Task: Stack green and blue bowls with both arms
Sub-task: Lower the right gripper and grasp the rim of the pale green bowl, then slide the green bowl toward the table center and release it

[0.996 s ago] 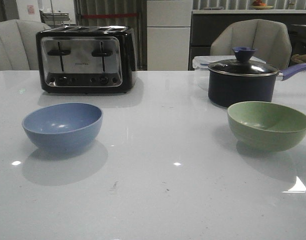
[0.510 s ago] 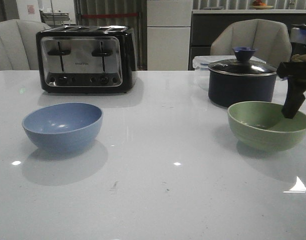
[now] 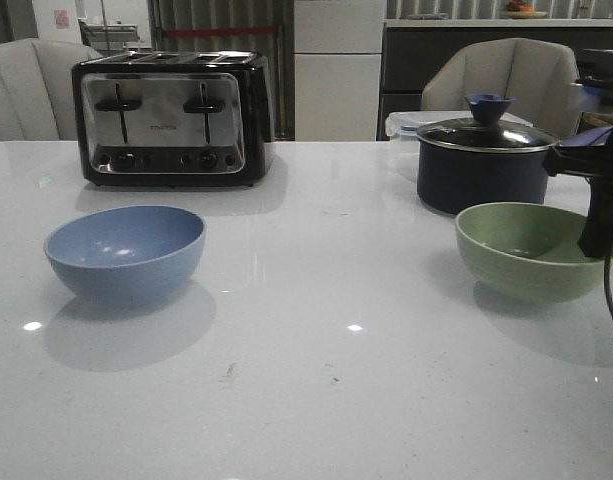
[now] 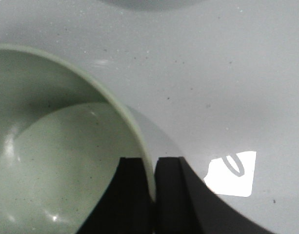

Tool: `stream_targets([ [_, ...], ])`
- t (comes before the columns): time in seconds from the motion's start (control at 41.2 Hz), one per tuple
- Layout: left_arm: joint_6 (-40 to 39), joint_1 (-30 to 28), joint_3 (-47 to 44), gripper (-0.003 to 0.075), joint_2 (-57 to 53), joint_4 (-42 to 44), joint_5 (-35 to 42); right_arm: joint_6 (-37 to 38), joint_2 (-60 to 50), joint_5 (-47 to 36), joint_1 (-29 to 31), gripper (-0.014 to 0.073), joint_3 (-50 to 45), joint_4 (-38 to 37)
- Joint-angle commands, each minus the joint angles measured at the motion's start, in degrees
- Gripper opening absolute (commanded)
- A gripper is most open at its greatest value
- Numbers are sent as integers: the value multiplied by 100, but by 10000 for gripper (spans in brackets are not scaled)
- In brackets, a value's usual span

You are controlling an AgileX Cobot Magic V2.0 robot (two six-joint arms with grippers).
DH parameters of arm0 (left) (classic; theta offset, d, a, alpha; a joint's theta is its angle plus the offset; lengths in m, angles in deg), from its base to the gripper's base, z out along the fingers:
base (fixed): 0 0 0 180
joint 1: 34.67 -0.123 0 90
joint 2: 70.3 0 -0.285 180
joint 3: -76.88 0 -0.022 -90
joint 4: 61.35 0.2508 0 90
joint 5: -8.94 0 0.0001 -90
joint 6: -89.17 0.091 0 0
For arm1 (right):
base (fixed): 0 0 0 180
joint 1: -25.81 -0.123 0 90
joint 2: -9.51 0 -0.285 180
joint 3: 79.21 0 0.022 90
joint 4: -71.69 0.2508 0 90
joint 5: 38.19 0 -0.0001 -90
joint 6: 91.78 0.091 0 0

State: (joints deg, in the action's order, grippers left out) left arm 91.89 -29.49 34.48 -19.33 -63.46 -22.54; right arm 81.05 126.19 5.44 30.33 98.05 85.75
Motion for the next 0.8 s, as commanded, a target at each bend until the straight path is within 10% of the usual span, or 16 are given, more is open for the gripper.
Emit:
stream_targets([
  [0.0, -17, 32, 161, 559, 7, -64, 392, -146, -331, -9, -5, 54, 188, 86],
  [0.777, -17, 32, 161, 559, 7, -64, 392, -626, -710, -59, -2843, 47, 175, 315],
])
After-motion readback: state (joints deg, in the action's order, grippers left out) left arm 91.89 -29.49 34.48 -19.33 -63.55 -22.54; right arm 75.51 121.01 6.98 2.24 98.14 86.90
